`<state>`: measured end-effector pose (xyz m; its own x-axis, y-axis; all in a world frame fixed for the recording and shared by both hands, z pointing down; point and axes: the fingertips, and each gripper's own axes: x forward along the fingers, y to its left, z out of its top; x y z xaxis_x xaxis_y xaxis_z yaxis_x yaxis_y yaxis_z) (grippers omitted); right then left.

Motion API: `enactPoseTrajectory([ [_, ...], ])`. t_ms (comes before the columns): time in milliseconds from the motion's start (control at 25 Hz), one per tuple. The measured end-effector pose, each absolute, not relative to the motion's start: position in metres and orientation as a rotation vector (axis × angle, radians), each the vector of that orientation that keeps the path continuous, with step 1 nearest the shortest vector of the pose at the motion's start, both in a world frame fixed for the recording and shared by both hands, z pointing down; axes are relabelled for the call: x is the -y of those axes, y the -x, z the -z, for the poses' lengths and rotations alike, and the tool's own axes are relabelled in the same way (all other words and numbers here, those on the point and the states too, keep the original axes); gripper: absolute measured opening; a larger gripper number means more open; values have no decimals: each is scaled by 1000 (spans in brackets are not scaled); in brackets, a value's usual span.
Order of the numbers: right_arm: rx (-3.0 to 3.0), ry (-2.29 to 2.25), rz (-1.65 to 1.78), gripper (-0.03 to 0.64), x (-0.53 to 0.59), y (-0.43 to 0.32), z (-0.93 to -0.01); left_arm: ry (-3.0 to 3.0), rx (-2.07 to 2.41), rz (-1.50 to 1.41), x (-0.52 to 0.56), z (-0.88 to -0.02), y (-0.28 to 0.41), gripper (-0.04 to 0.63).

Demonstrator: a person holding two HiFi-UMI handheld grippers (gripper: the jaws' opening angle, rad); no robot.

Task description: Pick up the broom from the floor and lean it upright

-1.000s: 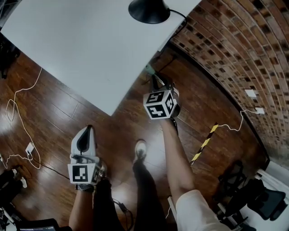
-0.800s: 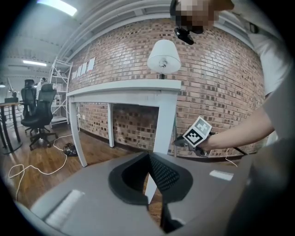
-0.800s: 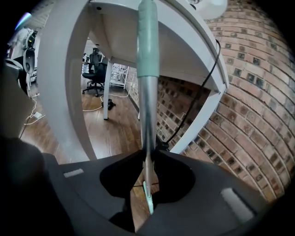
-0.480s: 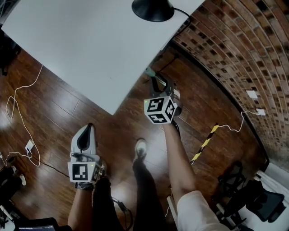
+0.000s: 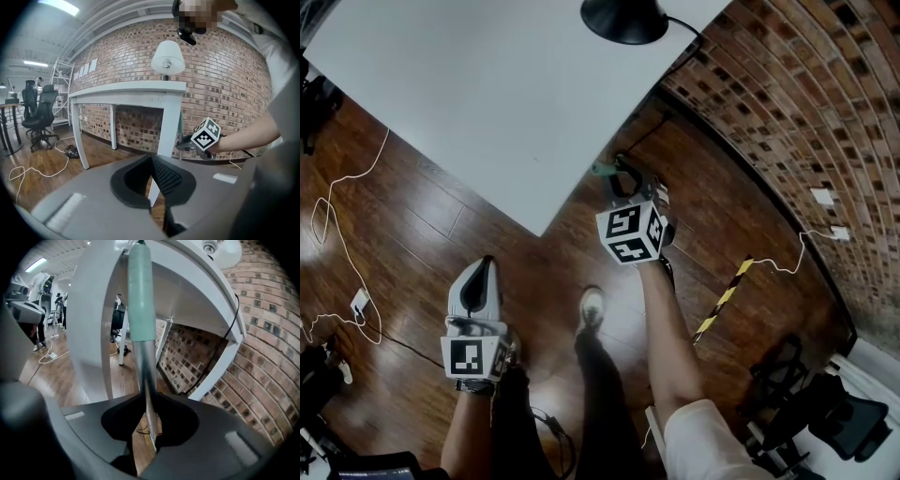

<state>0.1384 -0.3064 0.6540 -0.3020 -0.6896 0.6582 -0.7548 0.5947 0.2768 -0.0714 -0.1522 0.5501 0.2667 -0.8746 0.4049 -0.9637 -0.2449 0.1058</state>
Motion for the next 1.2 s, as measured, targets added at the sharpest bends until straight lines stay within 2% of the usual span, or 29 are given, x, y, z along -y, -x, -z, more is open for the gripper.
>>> enactPoseTrajectory([
  [400, 2010, -1206, -372, 103, 312, -140, -642, -2192, 1687, -389, 150, -547, 79, 2],
  [720, 2002, -1205, 27, 121, 325, -143, -639, -2222, 1671, -342, 150, -549, 72, 2],
  [1200, 2055, -1127, 29, 219, 310, -136, -650, -2221, 1648, -410, 145, -558, 70, 2],
])
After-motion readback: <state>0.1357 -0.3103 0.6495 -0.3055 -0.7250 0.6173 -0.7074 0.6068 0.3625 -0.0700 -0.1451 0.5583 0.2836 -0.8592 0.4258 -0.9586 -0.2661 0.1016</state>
